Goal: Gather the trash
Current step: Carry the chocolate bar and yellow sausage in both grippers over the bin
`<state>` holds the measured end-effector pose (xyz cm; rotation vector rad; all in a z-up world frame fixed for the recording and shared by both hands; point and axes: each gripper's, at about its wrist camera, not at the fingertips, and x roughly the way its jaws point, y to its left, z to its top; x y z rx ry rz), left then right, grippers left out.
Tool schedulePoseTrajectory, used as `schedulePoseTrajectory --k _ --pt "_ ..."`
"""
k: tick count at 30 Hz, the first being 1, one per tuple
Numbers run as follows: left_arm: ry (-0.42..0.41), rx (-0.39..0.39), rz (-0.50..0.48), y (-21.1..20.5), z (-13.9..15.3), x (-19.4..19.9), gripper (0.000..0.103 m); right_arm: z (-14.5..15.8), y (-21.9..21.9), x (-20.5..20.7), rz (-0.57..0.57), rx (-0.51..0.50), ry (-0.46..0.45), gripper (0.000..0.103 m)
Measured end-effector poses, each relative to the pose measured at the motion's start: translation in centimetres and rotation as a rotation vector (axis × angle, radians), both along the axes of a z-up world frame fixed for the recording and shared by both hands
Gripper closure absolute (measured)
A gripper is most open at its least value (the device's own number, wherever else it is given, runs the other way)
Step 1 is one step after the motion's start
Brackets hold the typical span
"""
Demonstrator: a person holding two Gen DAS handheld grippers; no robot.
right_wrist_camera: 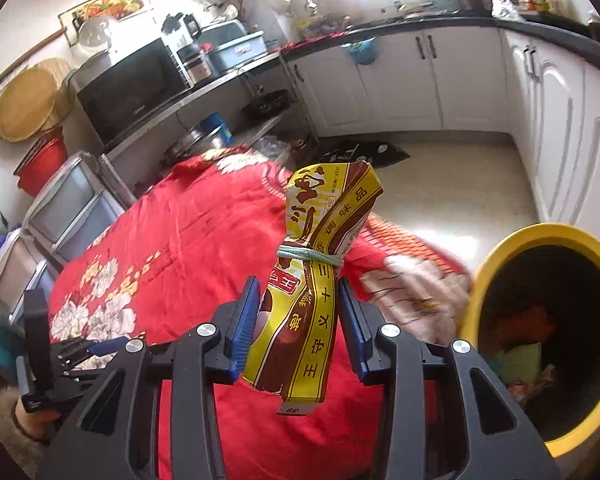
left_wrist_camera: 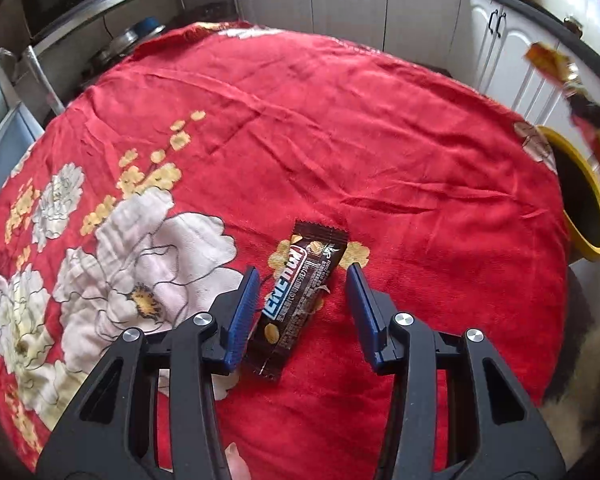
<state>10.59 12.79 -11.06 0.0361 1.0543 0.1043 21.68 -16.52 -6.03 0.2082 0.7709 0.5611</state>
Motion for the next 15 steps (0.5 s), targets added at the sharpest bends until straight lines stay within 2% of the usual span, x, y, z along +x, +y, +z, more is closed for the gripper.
schedulePoseTrajectory --k 4,10,15 --pt "0.011 -0.013 -0.006 -0.8 -0.2 0.9 0.085 1.0 -2.6 -0.2 -0.055 -0.020 -0.036 0.065" --pt "-0.043 -0.095 -0.053 -3.7 1.3 3.5 0.088 1.7 -6.8 -0.6 -0.152 -0.069 -0.073 0.065" --pt "-0.105 -0.157 -0.156 -9.4 3.5 6.4 0.088 1.0 -10.3 -0.6 -0.232 -0.077 -0.057 0.065"
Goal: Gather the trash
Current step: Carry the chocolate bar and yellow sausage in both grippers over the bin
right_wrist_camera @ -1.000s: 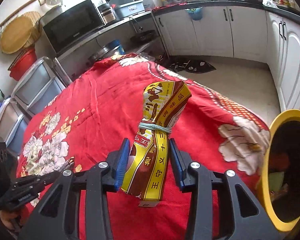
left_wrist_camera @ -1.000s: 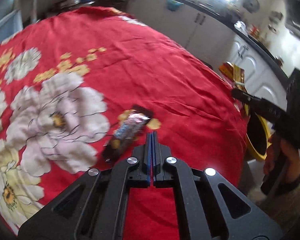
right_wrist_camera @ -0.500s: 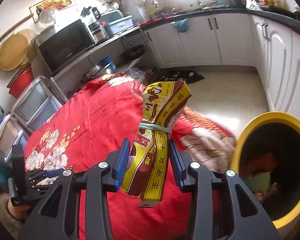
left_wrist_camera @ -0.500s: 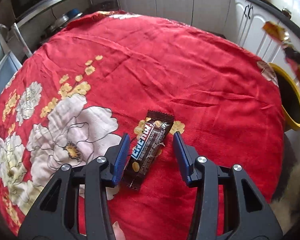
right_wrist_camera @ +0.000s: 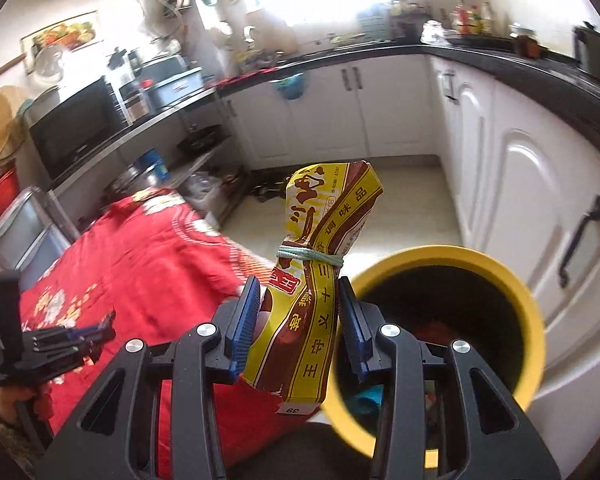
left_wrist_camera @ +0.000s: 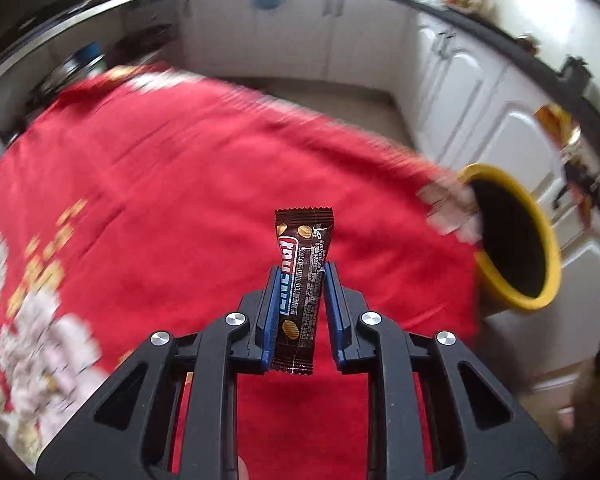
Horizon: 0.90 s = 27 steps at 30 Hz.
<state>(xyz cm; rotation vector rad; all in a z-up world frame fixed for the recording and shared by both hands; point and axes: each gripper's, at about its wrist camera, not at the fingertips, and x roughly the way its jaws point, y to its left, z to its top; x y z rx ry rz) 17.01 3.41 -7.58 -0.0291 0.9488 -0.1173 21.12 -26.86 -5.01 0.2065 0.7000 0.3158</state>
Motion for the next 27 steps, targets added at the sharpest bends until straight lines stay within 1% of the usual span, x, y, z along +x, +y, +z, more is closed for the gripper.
schedulePoseTrajectory --k 5,12,21,27 --pt "-0.059 -0.038 -0.106 -6.1 1.8 2.3 0.088 -0.7 -2.9 -0.2 -0.064 -0.001 0.015 0.065" --pt "-0.096 -0.073 -0.216 -12.6 3.2 4.0 0.088 -1.2 -5.9 -0.5 -0.132 -0.014 0.023 0.065" --pt "-0.105 -0.109 -0.310 -18.8 3.3 5.8 0.088 -2.3 -8.3 -0.8 -0.189 -0.024 0.047 0.065" --pt "-0.073 -0.135 -0.350 -21.2 2.0 6.8 0.088 -3.5 -9.0 -0.7 -0.202 -0.018 0.087 0.065"
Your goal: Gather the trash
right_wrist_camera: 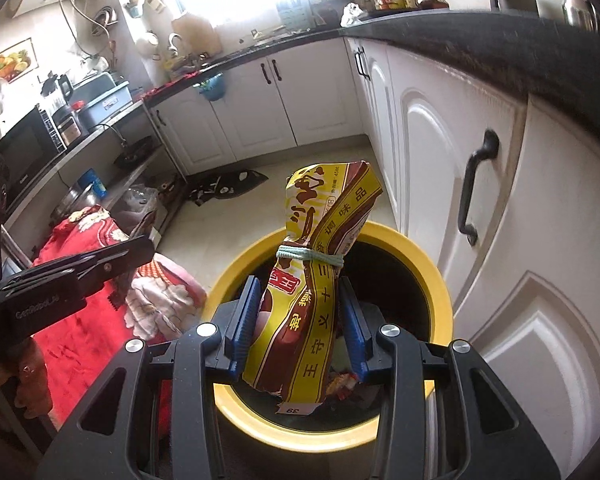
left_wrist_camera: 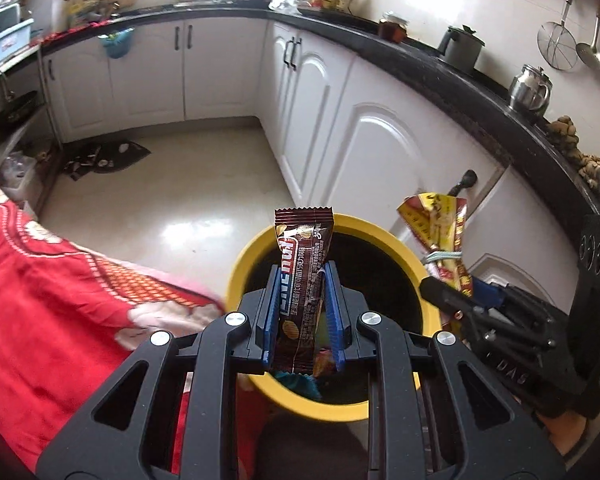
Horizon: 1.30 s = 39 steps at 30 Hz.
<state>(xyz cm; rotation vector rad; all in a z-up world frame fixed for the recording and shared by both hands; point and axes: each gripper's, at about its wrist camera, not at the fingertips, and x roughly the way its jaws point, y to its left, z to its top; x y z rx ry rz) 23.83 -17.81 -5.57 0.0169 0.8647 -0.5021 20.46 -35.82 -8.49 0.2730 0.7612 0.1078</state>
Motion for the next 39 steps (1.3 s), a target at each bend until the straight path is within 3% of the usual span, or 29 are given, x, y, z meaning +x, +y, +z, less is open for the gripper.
schedulePoseTrajectory --k 10,12,16,18,22,33,39 --pt "0.029 -0.002 -0.007 -1.5 -2.0 1.2 0.083 -2.3 -0.1 0.5 -0.007 0.007 0.071 0.063" --pt "0.031 -0.006 0.012 -1.1 -2.1 1.3 0.052 -2.5 -0.2 0.6 -0.018 0.003 0.077 0.045" --pt "0.038 -0.011 0.037 -0.3 -2.1 1.5 0.038 -2.4 0.0 0.5 -0.030 -0.014 0.078 0.039" --pt "0.037 -0.005 0.051 0.1 -2.0 1.4 0.024 -2.4 0.0 0.4 -0.037 -0.022 0.077 0.033" --pt "0.032 -0.002 0.081 1.3 -1.5 1.2 0.012 -2.1 0.1 -0.4 -0.053 -0.044 0.072 0.028" --pt "-0.010 0.010 0.150 4.6 0.4 -0.5 0.011 0.4 0.1 -3.2 -0.098 -0.103 -0.001 0.010" --pt "-0.043 0.007 0.202 7.0 2.0 -2.1 0.011 2.4 0.9 -4.6 -0.107 -0.126 -0.052 0.007"
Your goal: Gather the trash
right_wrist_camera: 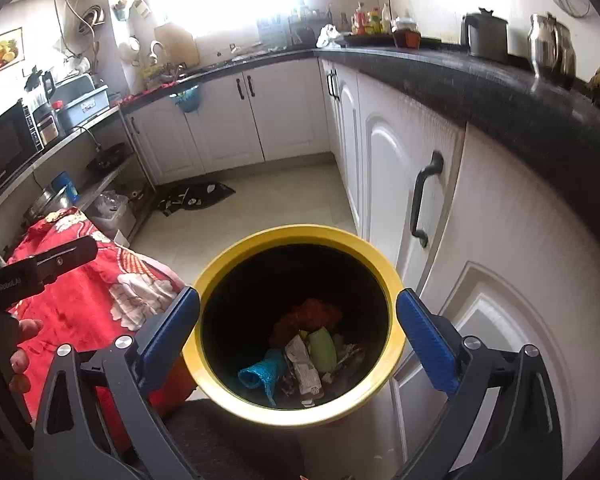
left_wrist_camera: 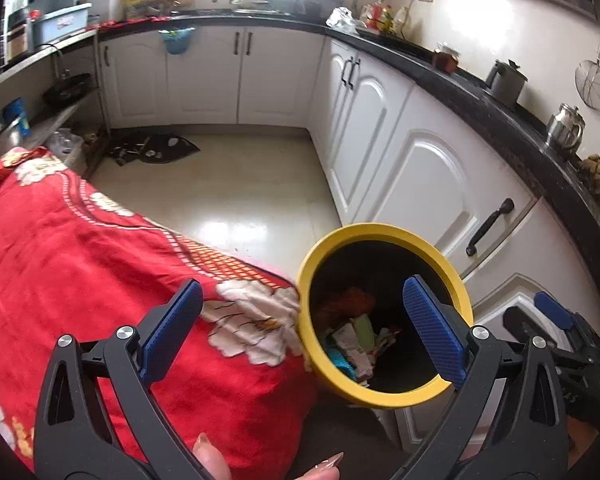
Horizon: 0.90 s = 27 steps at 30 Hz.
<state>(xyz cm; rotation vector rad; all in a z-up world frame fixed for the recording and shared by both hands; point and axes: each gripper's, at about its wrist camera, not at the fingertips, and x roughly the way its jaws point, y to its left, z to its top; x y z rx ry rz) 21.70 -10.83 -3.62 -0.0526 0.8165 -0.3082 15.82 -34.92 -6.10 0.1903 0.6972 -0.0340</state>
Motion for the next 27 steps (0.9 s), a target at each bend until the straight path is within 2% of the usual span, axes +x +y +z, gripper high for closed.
schedulePoseTrajectory --k 14,21,27 --pt "-0.093 -0.010 0.074 4.5 2.6 -5.6 0.011 3.4 3.6 -4.3 0.041 -0.057 -0.142 0.006" --pt "-0.150 0.004 0.100 6.3 3.3 -8.8 0.011 3.9 5.8 -6.5 0.079 -0.077 -0.196 0.006" --pt "-0.224 0.025 0.141 7.9 3.4 -11.8 0.011 4.3 8.0 -9.2 0.106 -0.107 -0.286 0.006"
